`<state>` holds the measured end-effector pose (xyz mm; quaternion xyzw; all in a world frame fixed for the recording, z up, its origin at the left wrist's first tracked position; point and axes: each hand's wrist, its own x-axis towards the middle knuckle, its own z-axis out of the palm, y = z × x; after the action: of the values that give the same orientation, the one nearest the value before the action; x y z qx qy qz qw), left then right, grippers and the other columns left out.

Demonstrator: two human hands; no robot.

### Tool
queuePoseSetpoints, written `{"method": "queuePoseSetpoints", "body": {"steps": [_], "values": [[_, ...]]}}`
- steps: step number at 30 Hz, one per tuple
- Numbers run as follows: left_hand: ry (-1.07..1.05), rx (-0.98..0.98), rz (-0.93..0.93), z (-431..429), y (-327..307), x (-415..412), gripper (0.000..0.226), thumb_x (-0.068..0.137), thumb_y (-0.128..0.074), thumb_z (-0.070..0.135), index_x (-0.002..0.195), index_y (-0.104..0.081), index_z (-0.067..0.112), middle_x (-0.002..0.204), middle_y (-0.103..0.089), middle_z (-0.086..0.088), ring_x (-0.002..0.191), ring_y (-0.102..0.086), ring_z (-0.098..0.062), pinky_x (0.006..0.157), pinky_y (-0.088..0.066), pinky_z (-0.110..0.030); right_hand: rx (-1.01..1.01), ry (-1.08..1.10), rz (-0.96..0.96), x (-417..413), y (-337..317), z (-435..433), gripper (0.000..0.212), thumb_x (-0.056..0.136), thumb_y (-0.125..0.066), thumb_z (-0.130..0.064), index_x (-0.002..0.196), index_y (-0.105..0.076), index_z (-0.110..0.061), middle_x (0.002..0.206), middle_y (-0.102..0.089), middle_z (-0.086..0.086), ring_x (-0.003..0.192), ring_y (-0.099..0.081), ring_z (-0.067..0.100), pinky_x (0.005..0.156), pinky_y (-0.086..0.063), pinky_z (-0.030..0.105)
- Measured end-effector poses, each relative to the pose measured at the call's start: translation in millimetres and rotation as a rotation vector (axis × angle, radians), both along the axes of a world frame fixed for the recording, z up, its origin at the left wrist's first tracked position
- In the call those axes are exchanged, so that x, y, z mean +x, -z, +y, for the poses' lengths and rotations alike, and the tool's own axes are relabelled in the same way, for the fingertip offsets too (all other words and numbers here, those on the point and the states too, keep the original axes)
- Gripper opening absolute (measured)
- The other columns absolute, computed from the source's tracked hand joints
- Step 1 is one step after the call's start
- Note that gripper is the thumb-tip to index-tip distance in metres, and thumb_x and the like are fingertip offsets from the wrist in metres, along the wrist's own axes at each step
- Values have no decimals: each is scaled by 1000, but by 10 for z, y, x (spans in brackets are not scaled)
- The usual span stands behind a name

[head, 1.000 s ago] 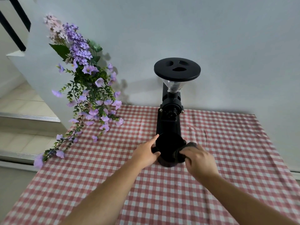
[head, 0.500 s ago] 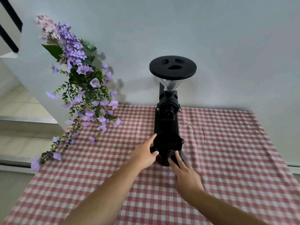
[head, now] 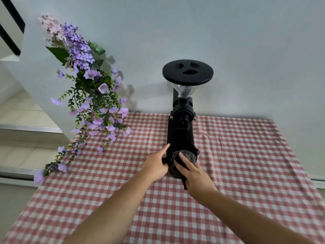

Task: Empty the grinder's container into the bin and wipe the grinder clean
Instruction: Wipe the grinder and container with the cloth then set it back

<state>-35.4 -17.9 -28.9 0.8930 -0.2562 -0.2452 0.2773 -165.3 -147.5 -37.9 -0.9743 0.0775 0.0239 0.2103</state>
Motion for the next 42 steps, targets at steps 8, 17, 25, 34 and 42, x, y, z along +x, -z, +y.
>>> {"method": "queuePoseSetpoints", "body": {"steps": [8,17,25,34,42], "values": [[13,-10,-9,-17,-25,-32,76,96,-59,28,152,-11,48,155,-38,-2,108,-64,-14,72,-53,-21,-33,110,-212,-205,-58,-268,35,87,-46,-5,102,-71,-25,127,-60,-9,107,-50,11,83,-50,24],[205,268,-401,-339,-2,-203,127,68,-75,64,152,14,28,164,-4,-7,145,-25,-30,113,-28,-49,228,372,-176,-77,-93,-309,50,90,-51,-10,135,-36,-26,145,-30,-7,109,-51,13,79,-53,21],[167,337,-447,-495,110,-145,135,64,-81,59,153,14,21,164,-4,-9,149,-18,-28,116,-25,-46,739,760,-85,-201,94,-489,40,87,-52,-1,113,-42,-29,112,-59,2,82,-61,10,56,-54,25],[150,374,-480,-597,133,-157,129,68,-81,52,153,11,21,162,-7,-12,147,-18,-31,116,-25,-47,552,567,120,-28,154,-345,38,94,-47,-13,132,-43,-13,113,-57,1,100,-58,17,81,-49,25],[389,354,-576,-550,78,-55,132,64,-90,29,154,7,26,163,-6,-5,150,-13,-25,119,-21,-46,641,674,-215,18,-54,-621,37,92,-45,-5,124,-52,-22,99,-61,-5,82,-61,9,58,-53,19]]}}
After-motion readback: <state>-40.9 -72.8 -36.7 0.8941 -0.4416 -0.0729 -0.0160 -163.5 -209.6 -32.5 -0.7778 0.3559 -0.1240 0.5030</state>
